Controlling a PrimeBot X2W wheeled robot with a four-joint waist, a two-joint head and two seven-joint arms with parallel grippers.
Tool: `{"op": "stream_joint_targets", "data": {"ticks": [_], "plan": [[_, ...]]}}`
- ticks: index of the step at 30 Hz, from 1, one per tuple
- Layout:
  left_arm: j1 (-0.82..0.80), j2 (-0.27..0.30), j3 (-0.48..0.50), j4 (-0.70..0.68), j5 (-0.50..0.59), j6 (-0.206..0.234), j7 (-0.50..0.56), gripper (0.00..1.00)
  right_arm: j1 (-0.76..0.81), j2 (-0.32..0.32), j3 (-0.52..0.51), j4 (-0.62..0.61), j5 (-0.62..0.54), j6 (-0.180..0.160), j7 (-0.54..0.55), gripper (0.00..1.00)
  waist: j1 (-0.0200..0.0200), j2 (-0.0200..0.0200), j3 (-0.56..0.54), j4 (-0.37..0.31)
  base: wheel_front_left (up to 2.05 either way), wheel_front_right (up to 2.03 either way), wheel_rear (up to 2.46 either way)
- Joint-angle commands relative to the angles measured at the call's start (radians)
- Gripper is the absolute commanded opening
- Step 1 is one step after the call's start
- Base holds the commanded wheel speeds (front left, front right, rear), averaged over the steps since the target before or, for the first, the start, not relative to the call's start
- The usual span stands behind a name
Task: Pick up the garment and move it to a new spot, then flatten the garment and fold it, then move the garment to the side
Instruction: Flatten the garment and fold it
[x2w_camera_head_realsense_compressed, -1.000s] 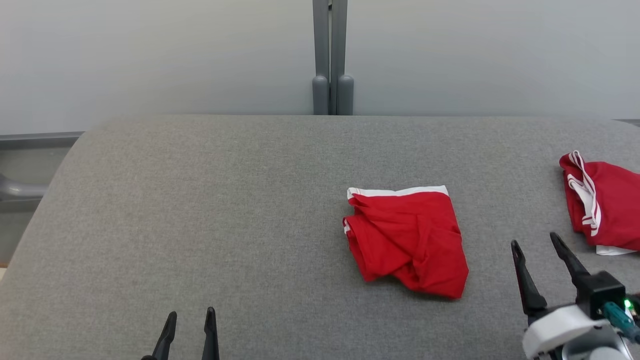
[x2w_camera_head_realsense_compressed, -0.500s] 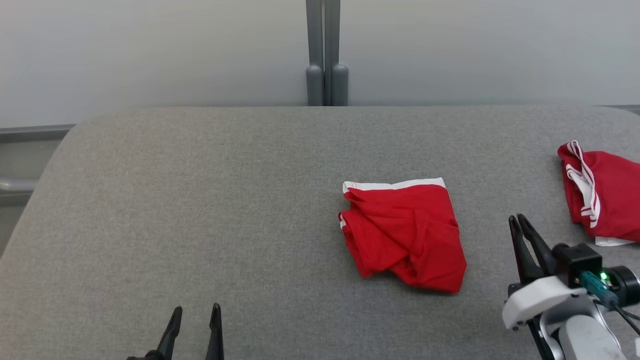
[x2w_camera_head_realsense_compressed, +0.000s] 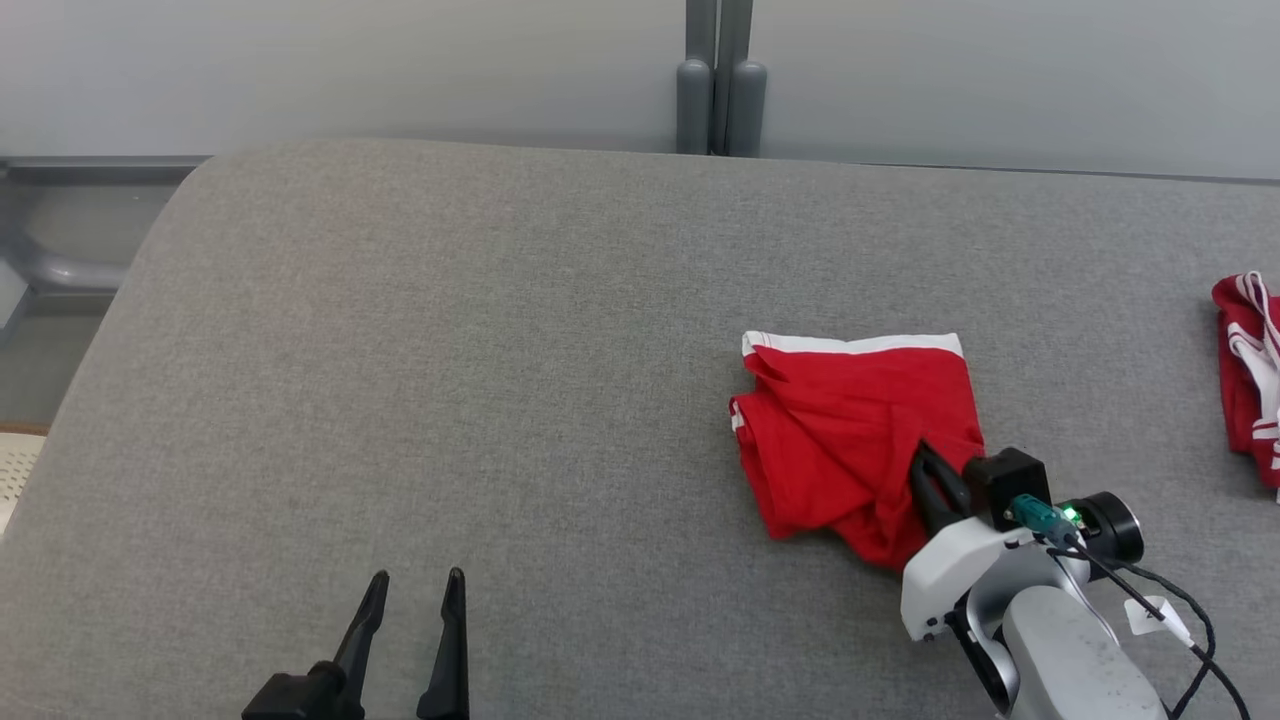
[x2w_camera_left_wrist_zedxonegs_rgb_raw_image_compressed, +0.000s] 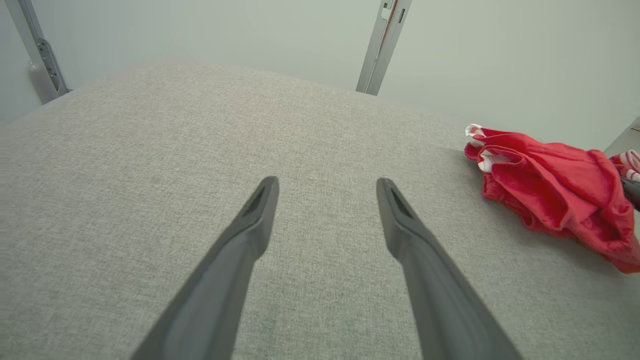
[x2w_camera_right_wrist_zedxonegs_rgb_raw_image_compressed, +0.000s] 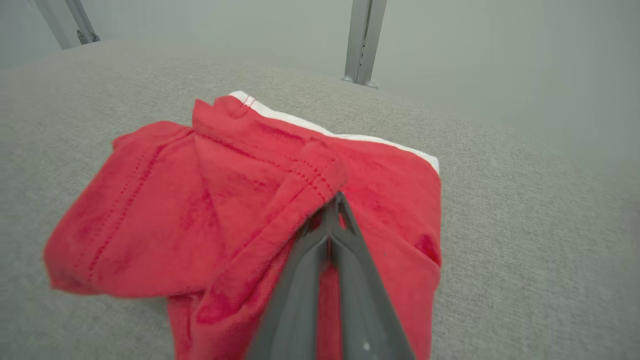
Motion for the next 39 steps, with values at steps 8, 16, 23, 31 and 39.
{"op": "stream_joint_targets", "data": {"ticks": [8, 16, 23, 31, 39], "plan": [[-0.006, 0.002, 0.012, 0.004, 0.008, -0.003, -0.002, 1.0, 0.008, 0.026, 0.183, -0.015, 0.043, -0.002, -0.003, 0.0, 0.0, 0.0, 0.006, 0.017, 0.0, 0.0, 0.0], [0.021, 0.002, 0.023, 0.009, 0.0, 0.004, -0.002, 1.0, 0.017, 0.014, 0.35, -0.007, 0.112, -0.002, -0.002, 0.0, 0.0, 0.0, -0.033, 0.0, 0.0, 0.0, 0.0], [0.055, 0.003, 0.062, -0.002, 0.019, 0.001, -0.002, 1.0, 0.125, -0.046, 0.231, -0.208, 0.146, -0.002, -0.002, 0.0, 0.0, 0.0, -0.088, -0.032, 0.0, 0.0, 0.0], [0.086, 0.002, 0.118, -0.007, 0.022, -0.014, -0.002, 1.0, 0.301, -0.112, -0.058, -0.409, 0.085, -0.002, -0.002, 1.0, 0.0, 0.0, -0.125, -0.073, 0.0, 0.0, 0.0], [0.097, 0.003, 0.136, 0.004, 0.043, -0.033, -0.002, 1.0, 0.409, -0.097, -0.311, -0.44, 0.024, -0.002, -0.002, 1.0, 0.0, 0.0, -0.141, -0.08, 0.0, 0.0, 0.0]]}}
